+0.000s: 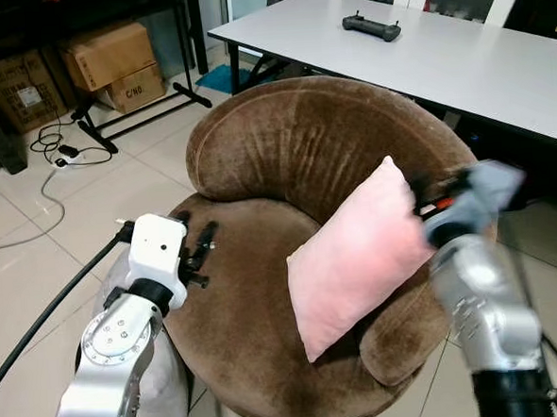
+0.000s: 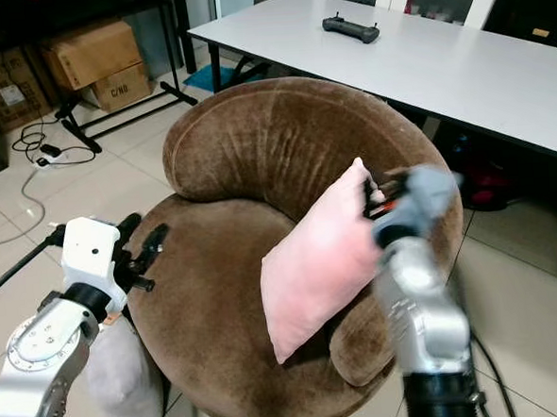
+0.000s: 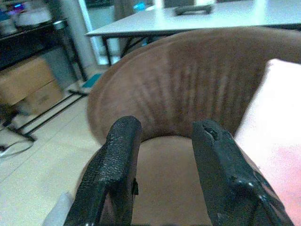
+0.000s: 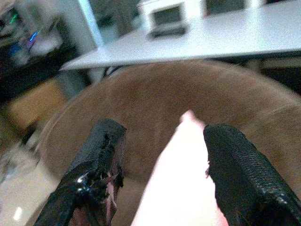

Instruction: Move the pillow to the sofa from floor

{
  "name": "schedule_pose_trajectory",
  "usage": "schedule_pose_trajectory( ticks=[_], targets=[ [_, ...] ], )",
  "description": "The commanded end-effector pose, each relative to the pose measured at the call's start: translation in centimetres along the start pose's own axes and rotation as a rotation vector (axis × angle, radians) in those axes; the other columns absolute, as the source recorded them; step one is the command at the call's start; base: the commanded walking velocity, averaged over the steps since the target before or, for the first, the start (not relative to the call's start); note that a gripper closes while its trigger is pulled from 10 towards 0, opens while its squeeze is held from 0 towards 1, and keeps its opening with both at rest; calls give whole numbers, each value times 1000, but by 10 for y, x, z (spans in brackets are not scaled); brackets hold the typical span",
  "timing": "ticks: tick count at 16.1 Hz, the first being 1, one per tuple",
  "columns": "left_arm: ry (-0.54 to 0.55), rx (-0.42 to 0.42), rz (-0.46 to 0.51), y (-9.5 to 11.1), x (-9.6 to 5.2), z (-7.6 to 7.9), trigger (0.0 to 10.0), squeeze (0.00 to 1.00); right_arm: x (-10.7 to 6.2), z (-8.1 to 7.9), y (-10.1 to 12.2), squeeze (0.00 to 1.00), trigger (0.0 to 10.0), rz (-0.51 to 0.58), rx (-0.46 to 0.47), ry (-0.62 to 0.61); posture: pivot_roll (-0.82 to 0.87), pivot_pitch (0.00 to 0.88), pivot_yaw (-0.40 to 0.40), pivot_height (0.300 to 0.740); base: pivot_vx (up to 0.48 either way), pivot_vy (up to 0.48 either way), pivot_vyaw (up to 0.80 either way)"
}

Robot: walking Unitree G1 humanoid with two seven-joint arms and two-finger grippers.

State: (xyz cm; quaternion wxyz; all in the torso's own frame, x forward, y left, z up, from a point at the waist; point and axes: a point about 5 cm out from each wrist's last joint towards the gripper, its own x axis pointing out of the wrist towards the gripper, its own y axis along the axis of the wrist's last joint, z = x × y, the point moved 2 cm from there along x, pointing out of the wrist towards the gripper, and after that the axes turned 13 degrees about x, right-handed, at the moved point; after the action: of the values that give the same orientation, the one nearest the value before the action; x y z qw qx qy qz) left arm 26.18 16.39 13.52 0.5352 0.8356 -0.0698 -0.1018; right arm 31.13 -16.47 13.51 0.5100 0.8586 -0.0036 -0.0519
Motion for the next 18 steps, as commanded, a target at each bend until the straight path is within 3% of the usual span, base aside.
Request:
schedule_pose_trajectory(
  ticks=[1,2,7,18],
  targets=[
    [33,7,-9,-2,0,-1,10000,0,-3,-8,-2,0,10000,-29,-68,39,83,0,-36,740,0,0,0],
    [42,10,-10,-3,-1,0,10000,0,-4,-11,-8,0,10000,-46,-122,61,93,0,-44,740,0,0,0],
    [88,4,-13,-5,-5,2,10000,0,-4,-10,-15,0,10000,-103,-173,70,102,0,-65,740,0,0,0],
    [123,-38,-6,-3,-3,3,10000,0,0,-11,-17,0,10000,-142,-164,61,110,0,-80,740,0,0,0]
  ],
)
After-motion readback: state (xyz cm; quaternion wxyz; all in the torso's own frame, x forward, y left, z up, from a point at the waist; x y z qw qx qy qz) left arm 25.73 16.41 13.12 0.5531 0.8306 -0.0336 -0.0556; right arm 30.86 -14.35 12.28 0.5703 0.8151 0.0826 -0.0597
